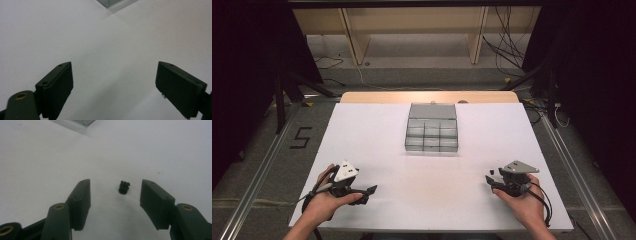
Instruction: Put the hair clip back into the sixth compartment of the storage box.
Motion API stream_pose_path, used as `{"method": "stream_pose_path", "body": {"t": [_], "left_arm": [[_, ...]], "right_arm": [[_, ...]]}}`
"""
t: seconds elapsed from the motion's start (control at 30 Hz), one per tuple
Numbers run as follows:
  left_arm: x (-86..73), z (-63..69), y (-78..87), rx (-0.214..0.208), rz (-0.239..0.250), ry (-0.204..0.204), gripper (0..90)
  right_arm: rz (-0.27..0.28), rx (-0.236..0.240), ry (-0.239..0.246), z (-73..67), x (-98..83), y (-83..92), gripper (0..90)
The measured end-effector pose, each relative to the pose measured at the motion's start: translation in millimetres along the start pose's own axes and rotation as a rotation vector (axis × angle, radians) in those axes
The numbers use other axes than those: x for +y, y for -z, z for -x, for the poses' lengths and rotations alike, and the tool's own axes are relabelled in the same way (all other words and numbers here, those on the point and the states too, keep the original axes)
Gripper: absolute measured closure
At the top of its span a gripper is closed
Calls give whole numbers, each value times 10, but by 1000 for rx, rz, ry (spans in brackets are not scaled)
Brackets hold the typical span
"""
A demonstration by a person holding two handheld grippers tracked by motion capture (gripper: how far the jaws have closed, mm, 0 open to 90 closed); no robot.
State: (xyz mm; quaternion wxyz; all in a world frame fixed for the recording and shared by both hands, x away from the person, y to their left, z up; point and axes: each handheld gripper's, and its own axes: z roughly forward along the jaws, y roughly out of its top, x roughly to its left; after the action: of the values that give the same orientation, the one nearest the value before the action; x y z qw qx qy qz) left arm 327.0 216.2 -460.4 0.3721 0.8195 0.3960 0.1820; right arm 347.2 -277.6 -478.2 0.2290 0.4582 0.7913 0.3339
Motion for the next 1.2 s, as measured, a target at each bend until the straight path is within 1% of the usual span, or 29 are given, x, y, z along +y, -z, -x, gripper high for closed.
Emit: {"method": "stream_pose_path", "body": {"t": [0.13,0.3,0.37,0.43,0.5,0.57,0.73,0.83,0.97,1.0,1.03,1.1,1.17,1.2], "left_arm": [[-1,-4,-2,2,0,2,140],[-3,-10,-6,1,0,2,140],[-4,-10,-5,1,-1,2,140],[-2,-12,-2,3,0,-1,140],[-1,-12,-1,2,0,-1,140],[-4,-13,-4,1,-1,-1,140],[-3,-17,0,2,-1,-1,140],[-4,-16,-1,3,-1,-1,140],[-3,-15,0,3,-1,0,140],[-3,-15,1,3,-1,-1,140],[-3,-16,2,2,-1,-1,140],[-3,-16,1,3,0,-3,141],[-2,-15,0,3,-1,-4,140],[-2,-14,-1,2,-1,-4,140]], "right_arm": [[-4,-11,-18,20,17,-47,463],[-21,-12,-25,14,26,-93,482],[-20,-11,-24,14,38,-116,494],[-19,-18,-35,17,57,-138,518],[-20,-18,-38,22,58,-146,523],[-30,-23,-49,28,60,-171,546],[-35,-22,-49,18,67,-197,578],[-38,-24,-54,14,68,-215,607],[-38,-29,-66,17,75,-222,678],[-38,-29,-66,17,75,-222,678],[-37,-31,-71,21,75,-225,705],[-38,-32,-73,24,74,-225,717],[-37,-34,-86,33,75,-227,759],[-37,-34,-86,33,75,-227,759]]}}
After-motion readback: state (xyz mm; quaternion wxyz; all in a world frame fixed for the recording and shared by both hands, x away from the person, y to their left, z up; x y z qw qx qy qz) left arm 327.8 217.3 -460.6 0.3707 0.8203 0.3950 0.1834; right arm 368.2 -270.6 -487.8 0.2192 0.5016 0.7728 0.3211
